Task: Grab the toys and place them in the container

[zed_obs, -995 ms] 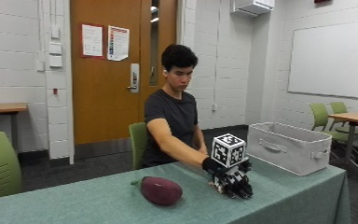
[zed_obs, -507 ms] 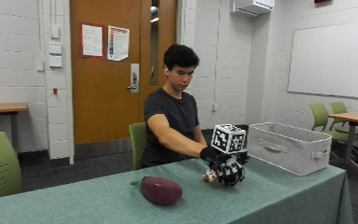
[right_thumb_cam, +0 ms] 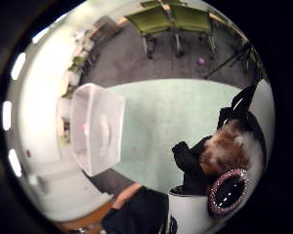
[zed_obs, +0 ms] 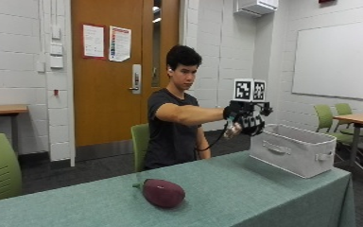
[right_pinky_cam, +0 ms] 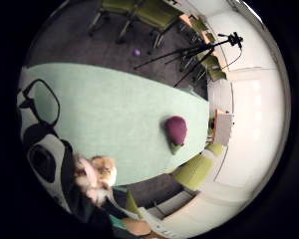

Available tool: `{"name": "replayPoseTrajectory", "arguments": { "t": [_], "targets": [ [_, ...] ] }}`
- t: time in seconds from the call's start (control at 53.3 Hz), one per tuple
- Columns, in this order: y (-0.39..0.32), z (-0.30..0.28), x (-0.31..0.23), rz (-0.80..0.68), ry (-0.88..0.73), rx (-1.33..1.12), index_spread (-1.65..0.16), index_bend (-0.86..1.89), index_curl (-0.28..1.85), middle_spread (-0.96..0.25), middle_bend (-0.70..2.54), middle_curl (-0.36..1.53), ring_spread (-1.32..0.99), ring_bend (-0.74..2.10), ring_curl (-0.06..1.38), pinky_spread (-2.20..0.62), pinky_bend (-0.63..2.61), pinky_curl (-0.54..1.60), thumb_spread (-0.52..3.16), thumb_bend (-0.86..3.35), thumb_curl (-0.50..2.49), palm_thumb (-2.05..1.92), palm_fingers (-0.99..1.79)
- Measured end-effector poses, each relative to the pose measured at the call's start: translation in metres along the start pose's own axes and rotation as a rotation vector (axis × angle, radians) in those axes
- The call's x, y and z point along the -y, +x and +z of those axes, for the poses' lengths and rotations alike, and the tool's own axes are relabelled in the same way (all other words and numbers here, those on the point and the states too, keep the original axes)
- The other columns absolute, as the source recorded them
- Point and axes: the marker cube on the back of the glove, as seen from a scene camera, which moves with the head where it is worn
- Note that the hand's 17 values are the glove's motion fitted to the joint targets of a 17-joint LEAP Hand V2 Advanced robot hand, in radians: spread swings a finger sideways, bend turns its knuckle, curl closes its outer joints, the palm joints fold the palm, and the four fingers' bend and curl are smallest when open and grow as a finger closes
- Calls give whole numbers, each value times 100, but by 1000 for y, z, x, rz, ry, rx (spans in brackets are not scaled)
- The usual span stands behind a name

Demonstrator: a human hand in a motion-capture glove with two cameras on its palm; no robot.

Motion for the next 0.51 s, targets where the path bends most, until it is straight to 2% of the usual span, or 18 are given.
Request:
{"name": "replayPoseTrajectory", "arguments": {
  "t": [0.169, 0.3, 0.507],
  "targets": [
    [-66, -75, 4, -80, 107, 42, -29, 55, 71, -33, 94, 69, -38, 123, 53, -46, 84, 43, 63, 7, 72, 58, 126],
    [-144, -116, -4, -175, 163, 64, -27, 56, 75, -33, 96, 70, -37, 125, 53, -46, 86, 43, 58, 5, 77, 58, 124],
    [-267, -134, -21, -499, 204, 133, -26, 56, 79, -32, 98, 69, -37, 127, 53, -46, 87, 44, 54, 3, 85, 58, 122]
  ]
}}
